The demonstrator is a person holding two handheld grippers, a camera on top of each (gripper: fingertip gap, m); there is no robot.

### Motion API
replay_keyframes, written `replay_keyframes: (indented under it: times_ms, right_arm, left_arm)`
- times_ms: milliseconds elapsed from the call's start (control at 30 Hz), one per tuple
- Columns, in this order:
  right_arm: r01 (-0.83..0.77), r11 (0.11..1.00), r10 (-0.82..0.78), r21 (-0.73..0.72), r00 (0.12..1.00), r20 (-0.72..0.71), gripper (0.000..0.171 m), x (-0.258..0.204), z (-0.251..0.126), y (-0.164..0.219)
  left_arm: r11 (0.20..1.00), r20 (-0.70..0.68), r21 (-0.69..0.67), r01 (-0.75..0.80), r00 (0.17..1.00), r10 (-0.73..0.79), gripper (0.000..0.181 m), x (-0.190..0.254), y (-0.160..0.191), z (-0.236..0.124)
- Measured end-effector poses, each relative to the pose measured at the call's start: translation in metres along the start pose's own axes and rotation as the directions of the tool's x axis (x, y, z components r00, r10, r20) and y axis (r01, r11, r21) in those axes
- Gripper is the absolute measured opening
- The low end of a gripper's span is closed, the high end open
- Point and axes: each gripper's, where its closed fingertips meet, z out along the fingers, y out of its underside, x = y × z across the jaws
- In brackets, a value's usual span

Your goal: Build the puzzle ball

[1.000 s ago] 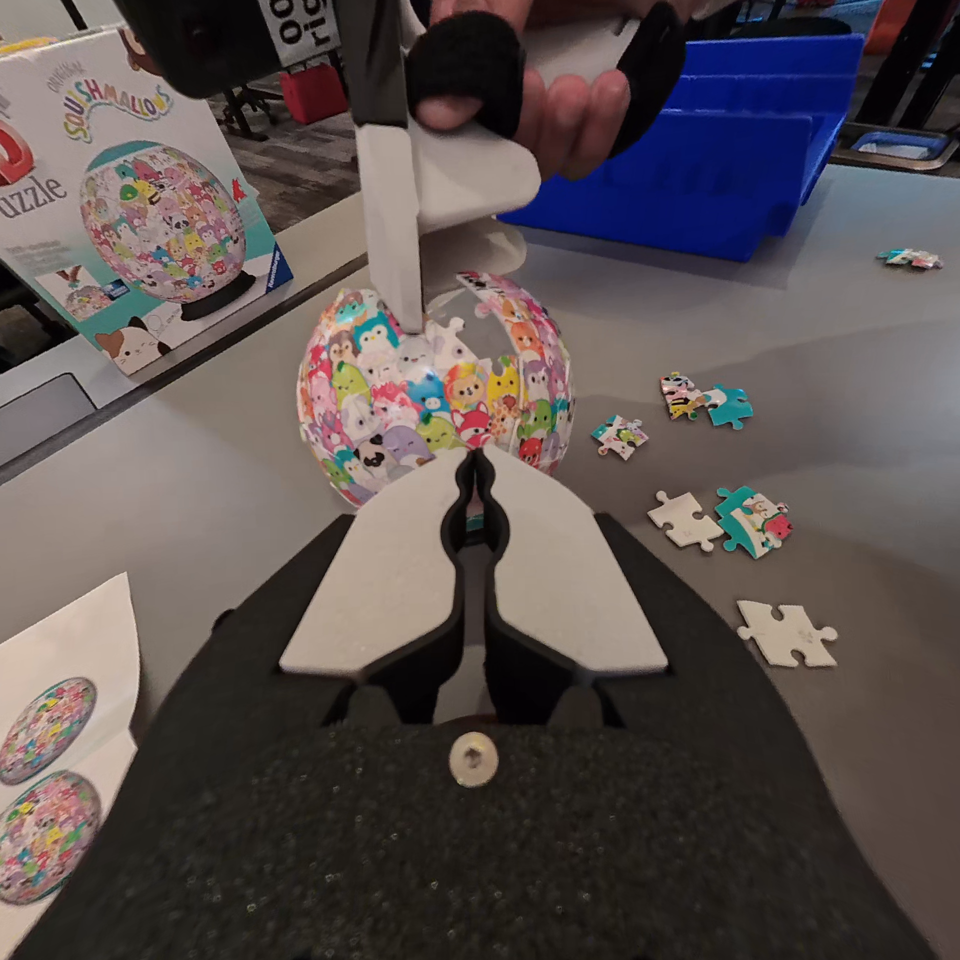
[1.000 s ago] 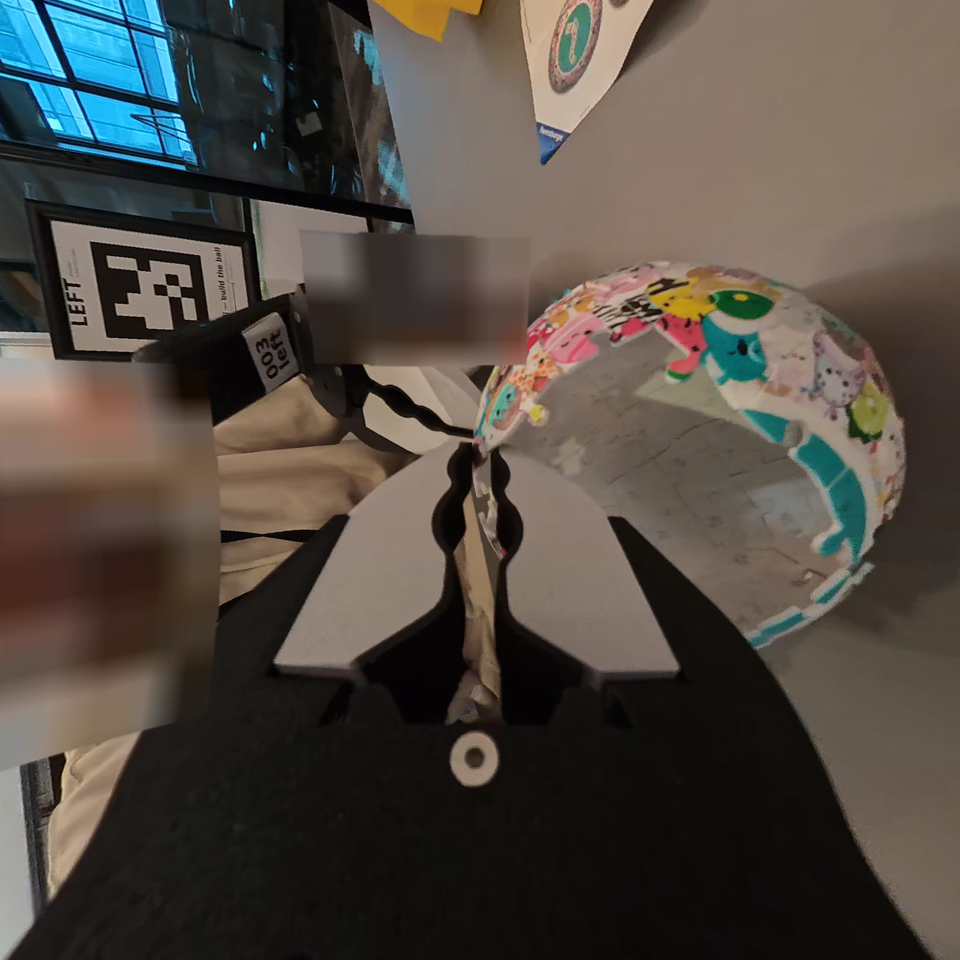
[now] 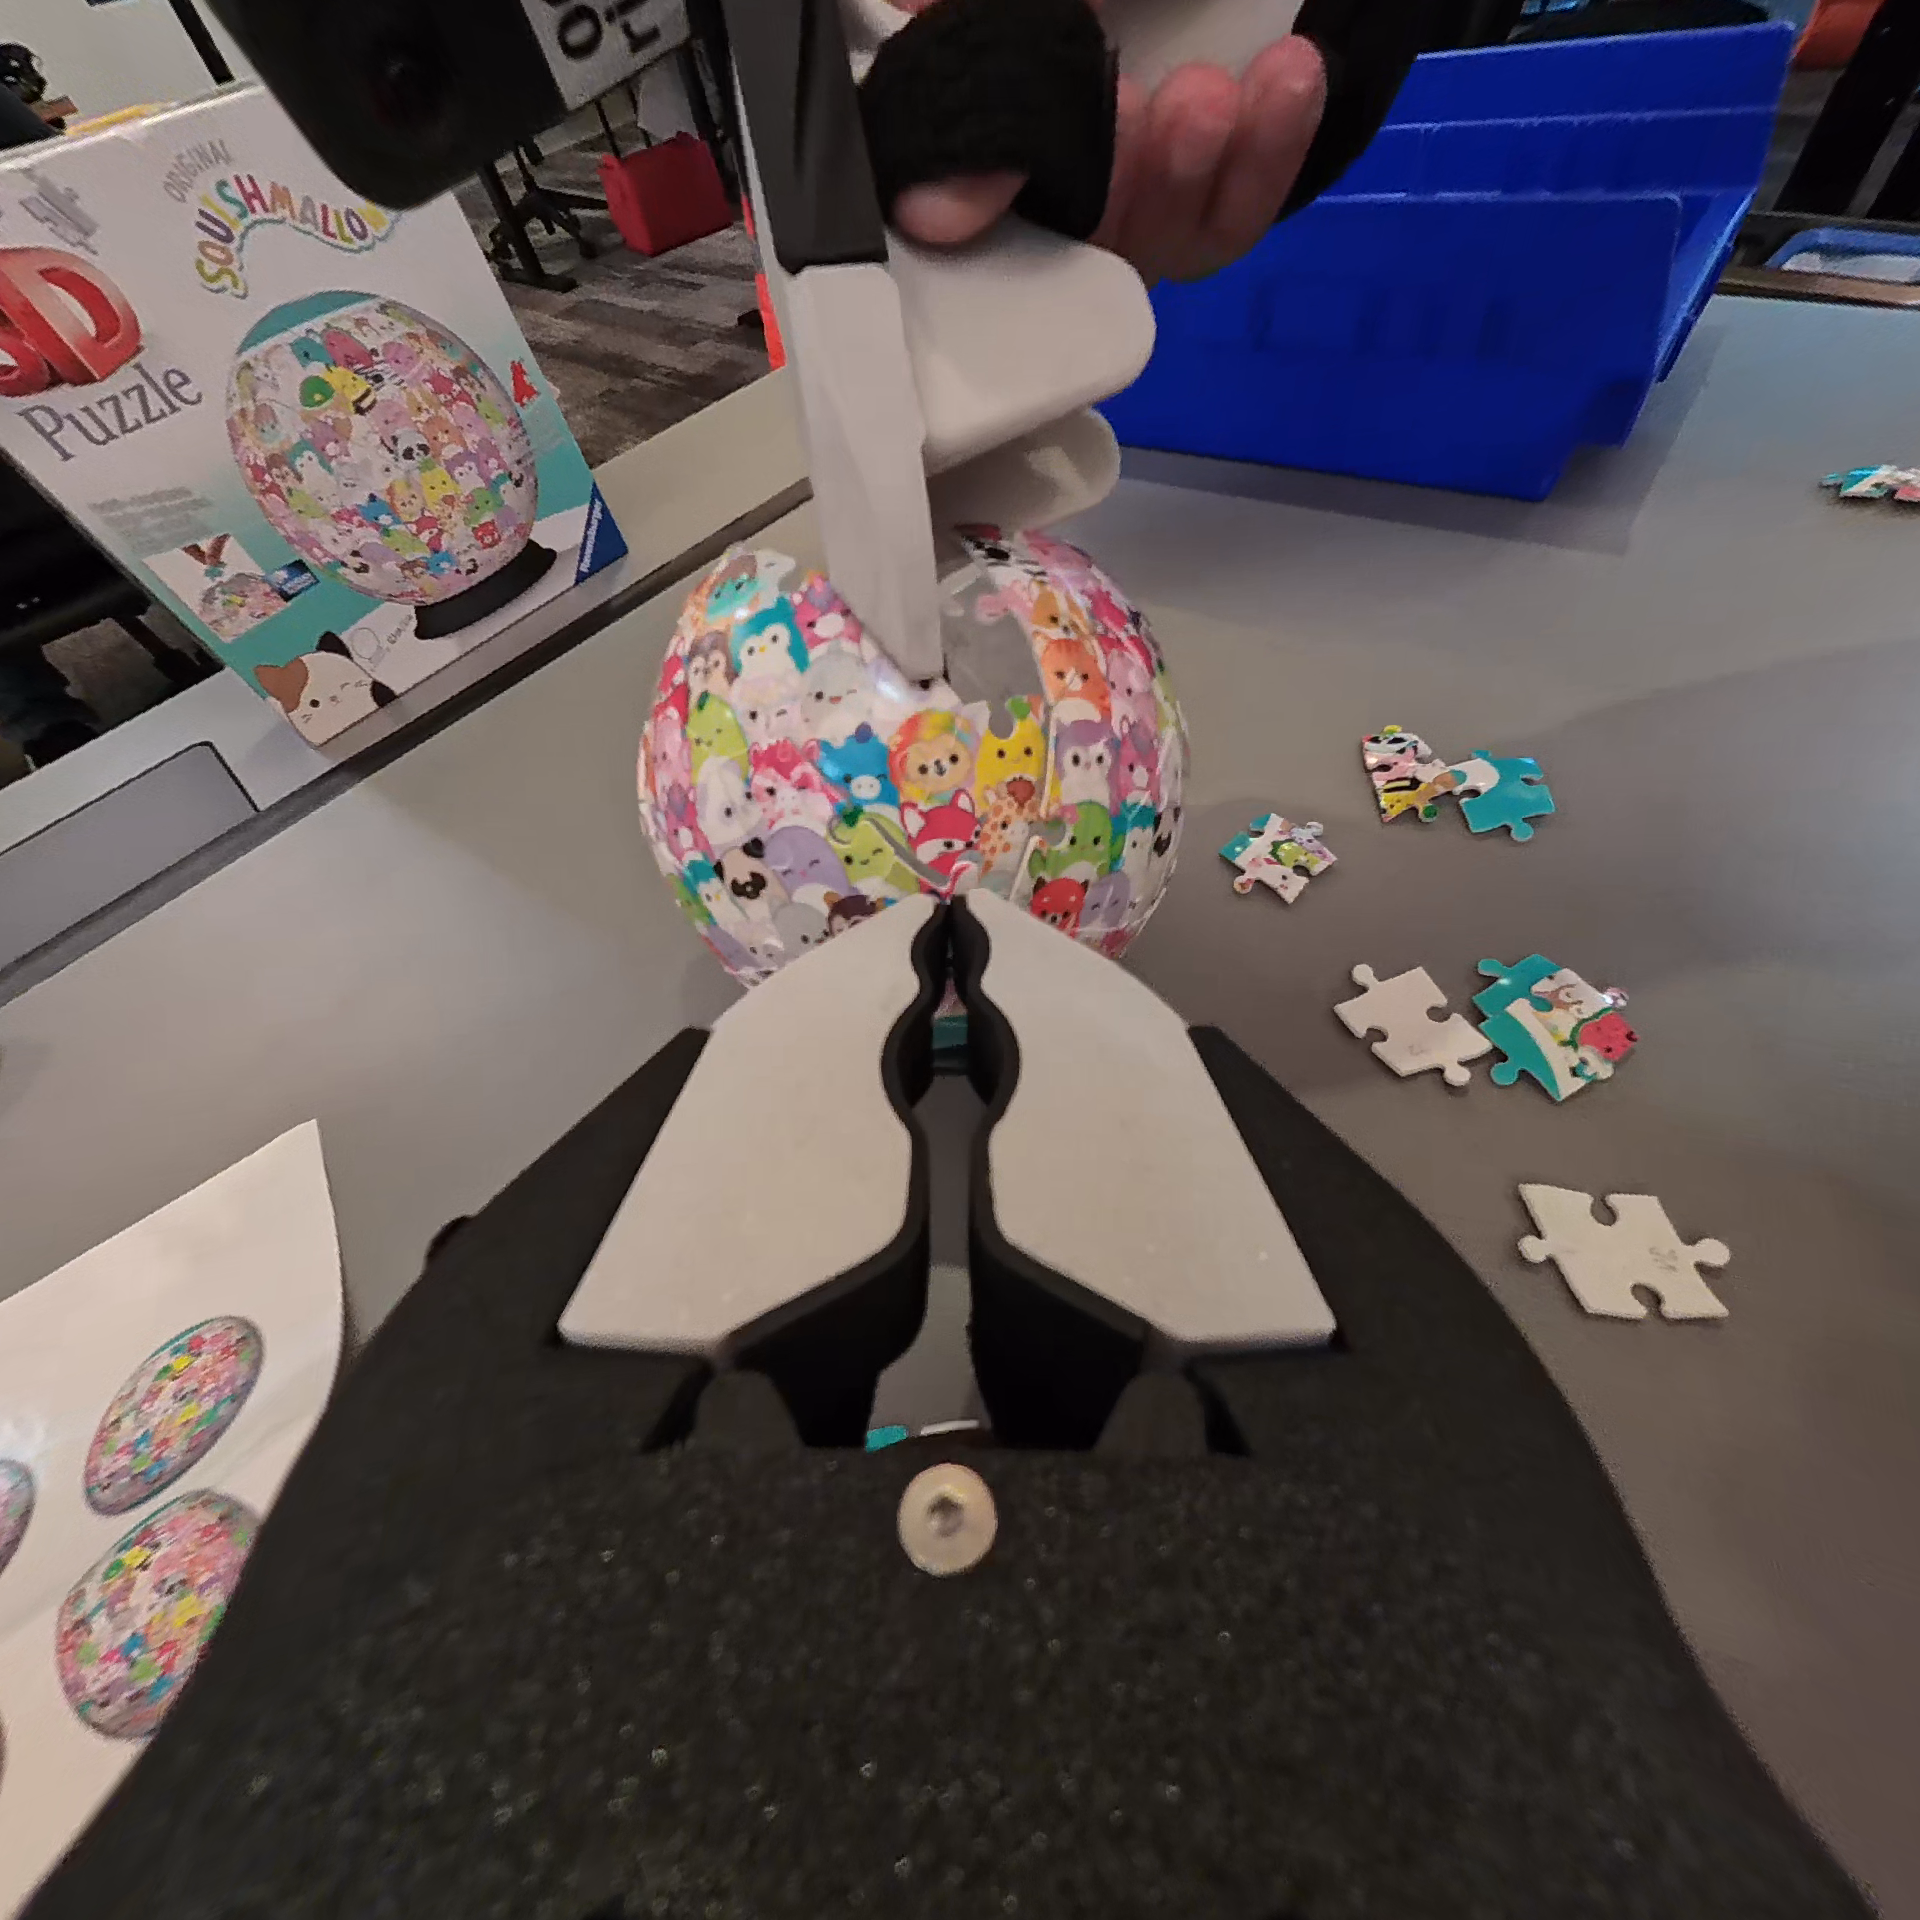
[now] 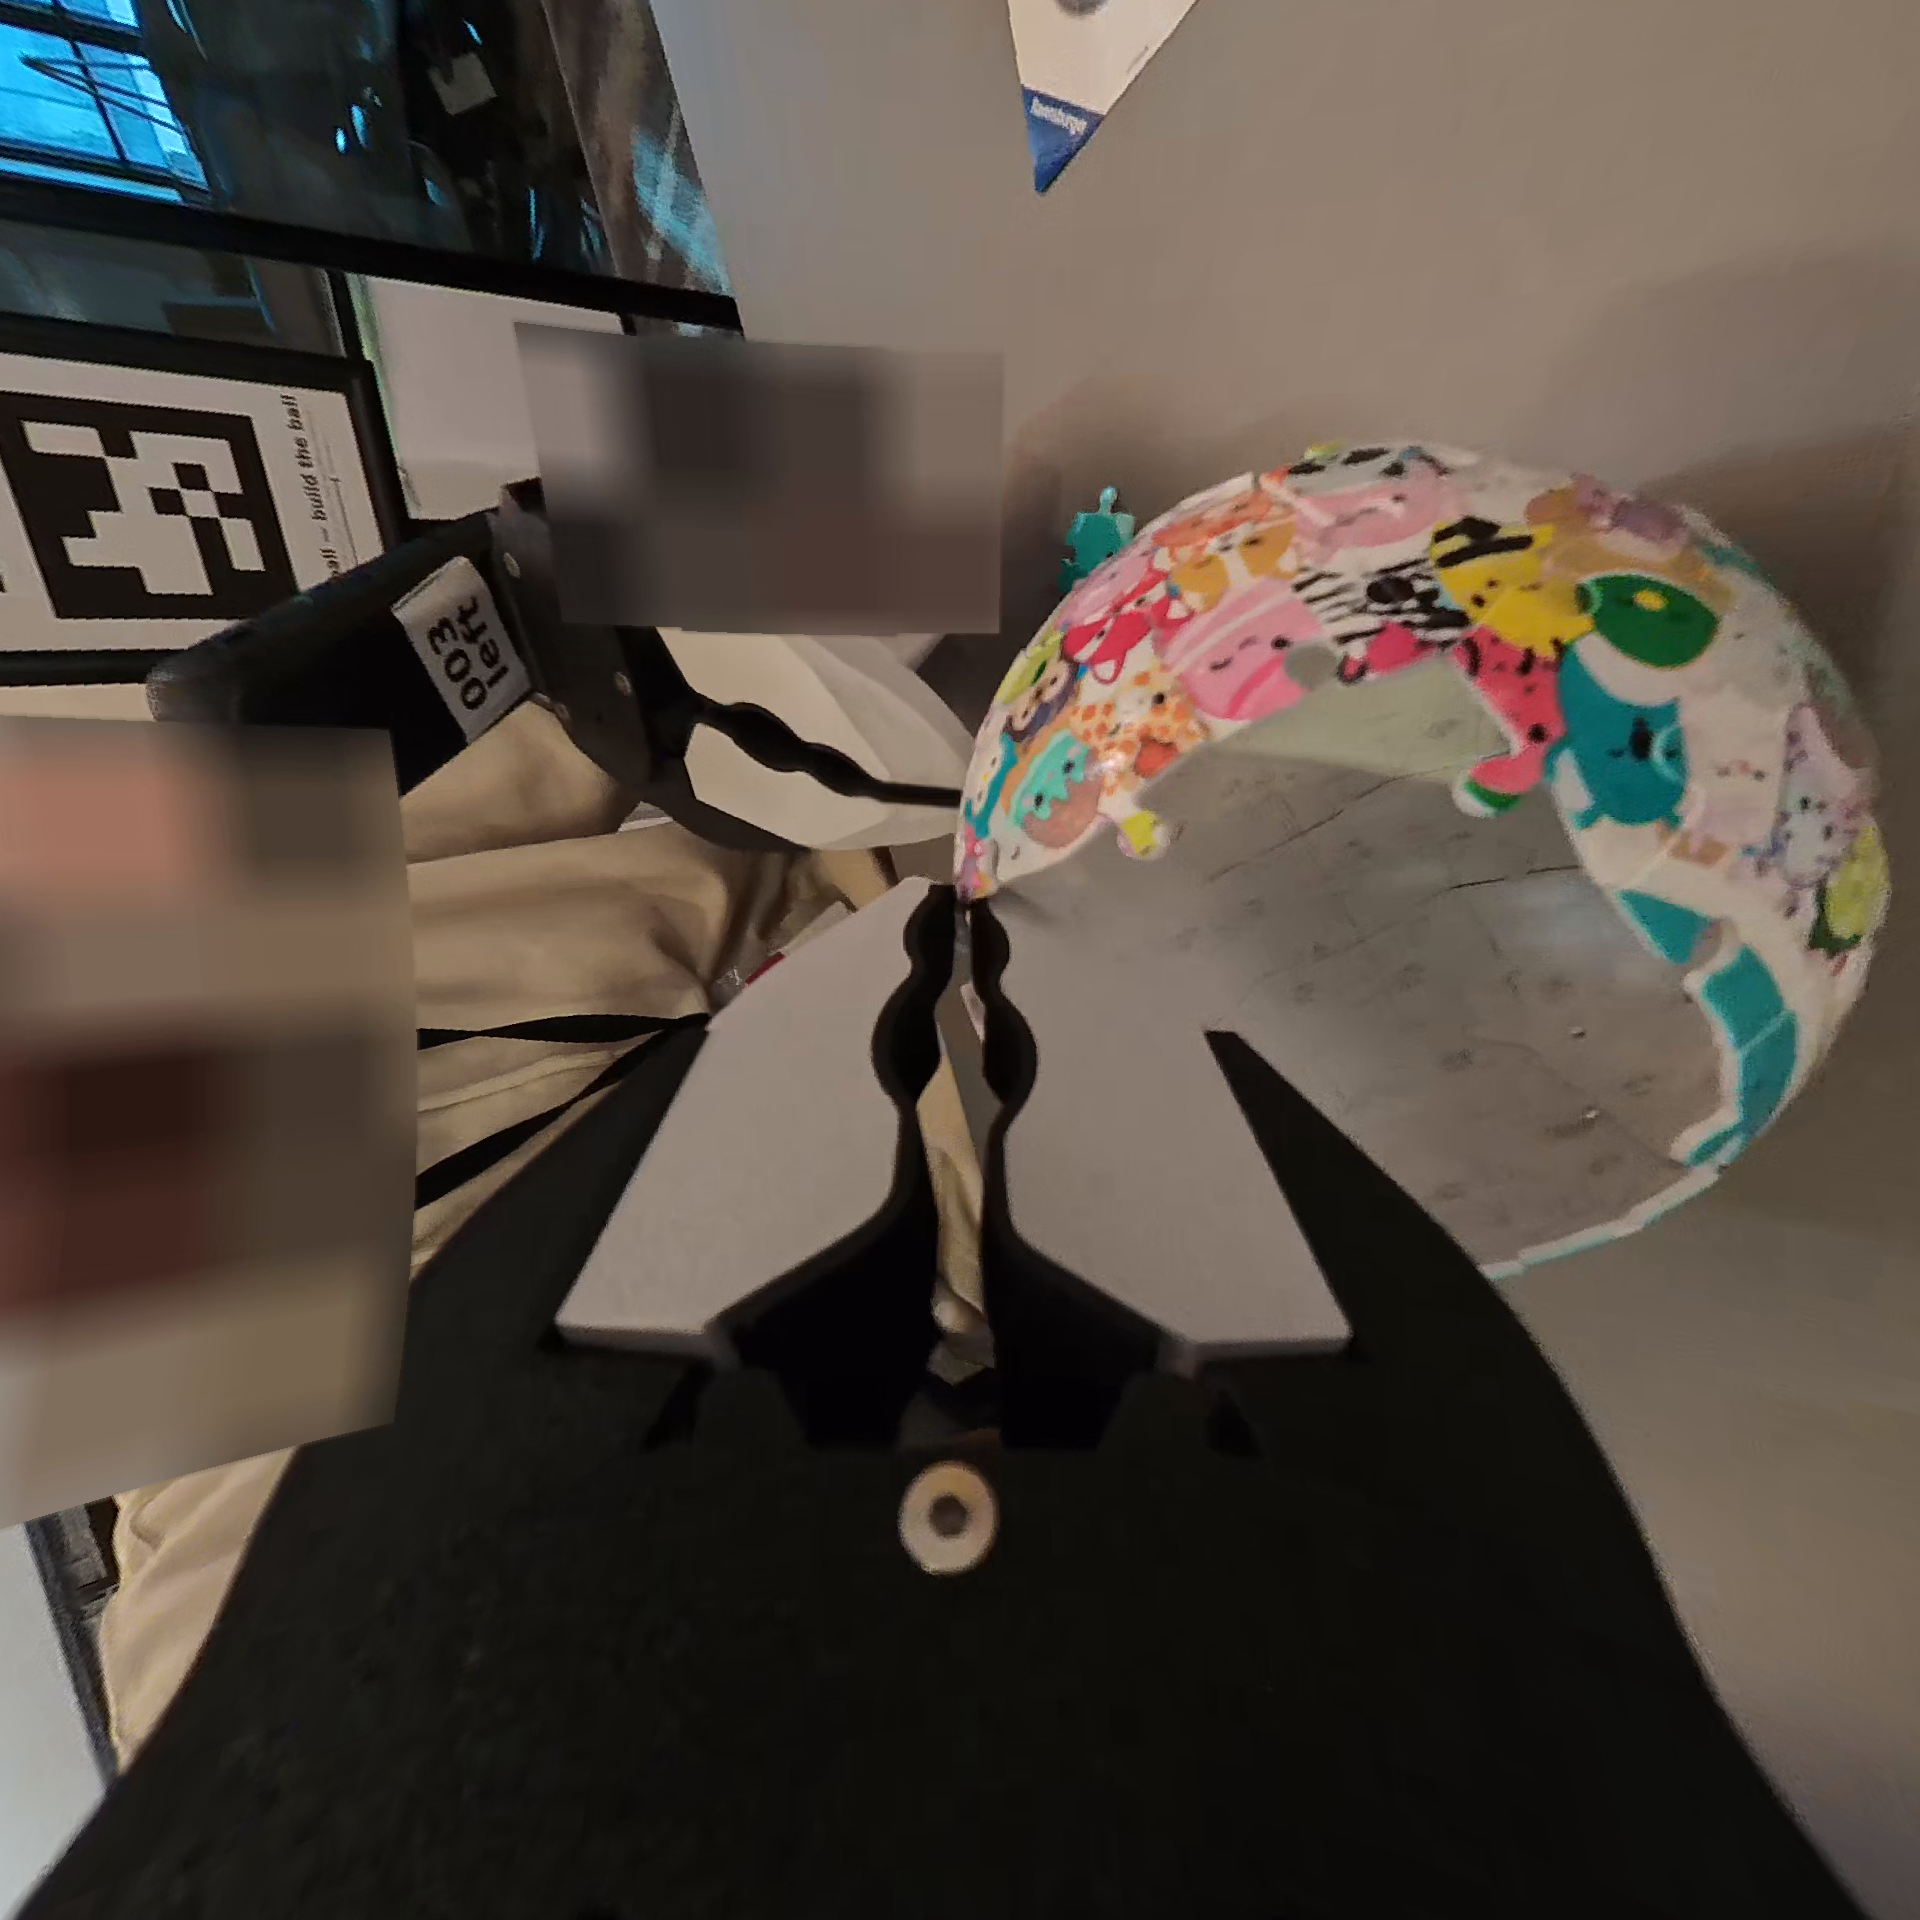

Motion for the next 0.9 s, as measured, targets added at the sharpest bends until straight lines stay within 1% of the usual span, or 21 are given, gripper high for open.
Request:
replay_keyframes:
  times_ms: [200,367,467,600,667,733,833,867,900]
  right_arm:
    - [-0.024,1.0,0.024,0.01,0.999,0.035,0.003,-0.002,0.0,-0.001]
    - [-0.04,0.999,0.039,0.009,0.998,0.048,0.004,-0.004,0.002,-0.002]
    - [-0.02,1.0,0.019,0.008,0.999,0.032,0.014,-0.006,0.001,-0.002]
    - [0.064,0.998,-0.063,0.002,0.993,-0.099,0.023,-0.003,-0.003,-0.001]
    - [0.109,0.994,-0.105,0.018,0.982,-0.154,0.024,-0.006,-0.008,-0.003]
    - [0.164,0.986,-0.15,0.037,0.957,-0.247,0.025,-0.006,-0.017,-0.005]
    - [0.297,0.951,-0.24,0.089,0.886,-0.397,0.023,-0.014,-0.036,-0.008]
    - [0.362,0.926,-0.275,0.109,0.843,-0.463,0.024,-0.02,-0.044,-0.008]
    - [0.463,0.876,-0.329,0.139,0.782,-0.529,0.023,-0.031,-0.051,-0.009]
  left_arm:
    - [0.999,-0.003,-0.012,0.035,0.999,-0.035,0.0,-0.005,0.007,0.0]
    - [0.999,-0.005,-0.007,0.032,0.999,-0.032,0.0,-0.003,0.006,0.002]
    - [0.999,-0.012,-0.005,0.038,0.999,-0.038,0.0,-0.002,0.006,0.002]
    - [0.999,-0.014,-0.008,0.037,0.999,-0.037,0.0,-0.001,0.008,0.001]
    - [0.999,-0.013,-0.008,0.04,0.999,-0.04,0.0,0.0,0.009,0.001]
    - [0.999,-0.019,-0.01,0.047,0.999,-0.047,0.0,0.002,0.01,0.0]
    - [0.999,-0.006,-0.009,0.036,0.999,-0.036,0.0,-0.001,0.011,-0.004]
    - [0.999,0.003,-0.006,0.039,0.999,-0.039,0.0,-0.003,0.01,-0.006]
    - [0.999,0.006,0.0,0.047,0.999,-0.047,0.0,-0.004,0.009,-0.009]
